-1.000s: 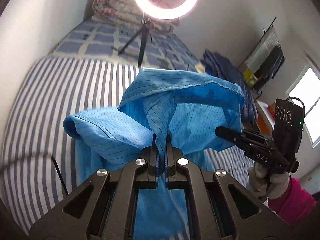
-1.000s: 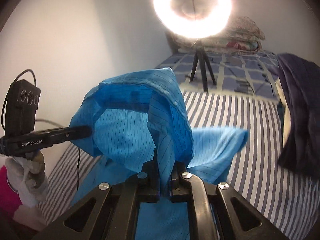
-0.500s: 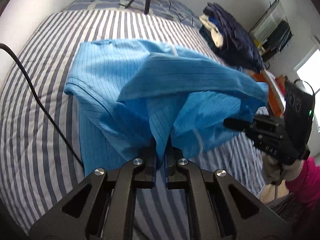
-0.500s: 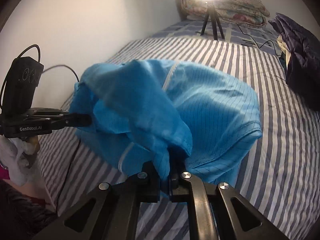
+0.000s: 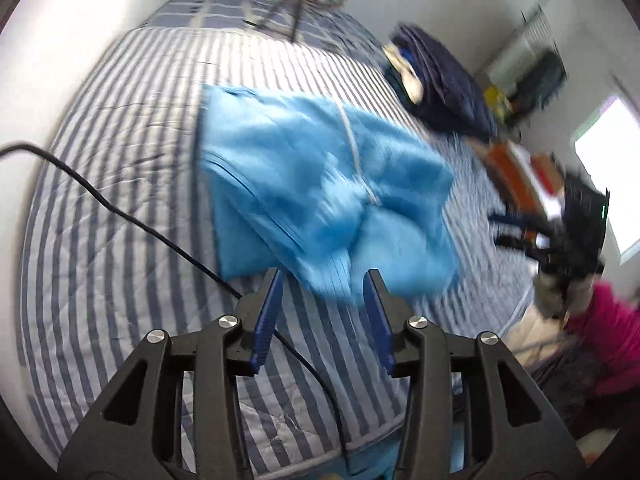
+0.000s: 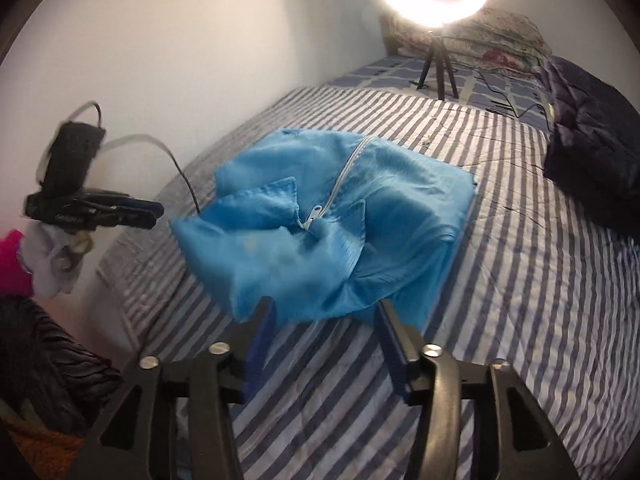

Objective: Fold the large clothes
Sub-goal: 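Release the folded jacket with both tools and lift them away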

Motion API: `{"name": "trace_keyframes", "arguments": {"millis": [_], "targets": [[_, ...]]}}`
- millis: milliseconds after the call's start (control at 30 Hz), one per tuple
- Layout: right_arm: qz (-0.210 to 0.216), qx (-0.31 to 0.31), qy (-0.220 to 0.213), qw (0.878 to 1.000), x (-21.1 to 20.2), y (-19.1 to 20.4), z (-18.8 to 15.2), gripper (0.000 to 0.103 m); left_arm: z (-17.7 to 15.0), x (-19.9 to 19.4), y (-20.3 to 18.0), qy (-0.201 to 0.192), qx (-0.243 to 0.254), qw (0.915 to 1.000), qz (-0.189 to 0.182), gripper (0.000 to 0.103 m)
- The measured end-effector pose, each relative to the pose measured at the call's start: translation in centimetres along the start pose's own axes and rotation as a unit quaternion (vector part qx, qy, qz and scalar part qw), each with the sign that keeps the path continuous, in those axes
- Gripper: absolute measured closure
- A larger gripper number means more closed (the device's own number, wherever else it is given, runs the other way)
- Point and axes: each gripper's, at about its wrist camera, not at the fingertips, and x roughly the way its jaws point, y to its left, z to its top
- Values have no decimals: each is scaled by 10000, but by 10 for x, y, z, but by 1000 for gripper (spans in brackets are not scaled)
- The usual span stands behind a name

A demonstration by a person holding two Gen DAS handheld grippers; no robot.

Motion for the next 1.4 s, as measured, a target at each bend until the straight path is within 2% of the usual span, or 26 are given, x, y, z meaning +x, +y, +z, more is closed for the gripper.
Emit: {"name": "trace_keyframes", "arguments": {"millis": [100,200,367,467,567,600,633,667,700,767,800,833,867,933,967,1067,1200,1233,1267,1333,1400], "targets": [[-87,312,-104,9994,-7,-16,0,43,22,2,30,-139,-756,9968,-231,56],[-18,812,-113,9966,-1,-40,5,29,43,13,59,-232,-1454,9885,-329,56],[175,1736,-115,9846,25,-81,13,29,61,43,101,-131,-2454,9669,-686,56],[435,2216,-142,9741,41,-102,20,30,63,55,111,-76,-2590,9634,-687,56],[678,2550,-139,9645,57,-115,22,36,62,62,115,25,-2589,9630,-744,57],[771,2643,-144,9612,61,-119,22,38,63,64,115,45,-2572,9636,-724,66],[894,2790,-148,9560,65,-124,21,45,64,68,115,87,-2544,9648,-666,75],[991,2944,-146,9504,70,-128,20,54,65,71,115,144,-2509,9663,-550,94],[1078,3044,-144,9463,75,-129,20,59,64,74,115,170,-2475,9678,-426,97],[1197,3234,-59,9387,85,-134,19,85,65,75,106,173,-2258,9739,-134,100],[1219,3275,-13,9370,87,-136,19,91,64,75,102,171,-2150,9764,-54,101],[1215,3257,43,9376,88,-134,19,99,62,73,95,161,-2001,9796,13,101],[1077,3100,108,9446,87,-129,22,101,60,71,89,132,-1879,9821,51,102],[804,2641,215,9609,85,-119,27,103,55,71,80,104,-1640,9861,236,102],[752,2553,255,9636,87,-114,27,103,52,74,79,144,-1562,9870,355,102],[645,2702,537,9591,105,-114,16,103,43,94,81,382,-1571,9854,542,103],[239,2311,753,9697,113,-100,21,103,38,94,78,403,-1326,9875,744,103],[177,2226,785,9716,111,-96,24,98,39,88,76,357,-1248,9880,834,103],[120,2109,800,9742,106,-93,29,85,41,82,74,325,-1187,9887,854,103],[-2,1901,753,9789,94,-86,35,67,44,64,72,122,-1027,9900,962,103],[-264,1568,646,9852,78,-78,42,66,48,45,66,-144,-795,9905,1109,103]]}}
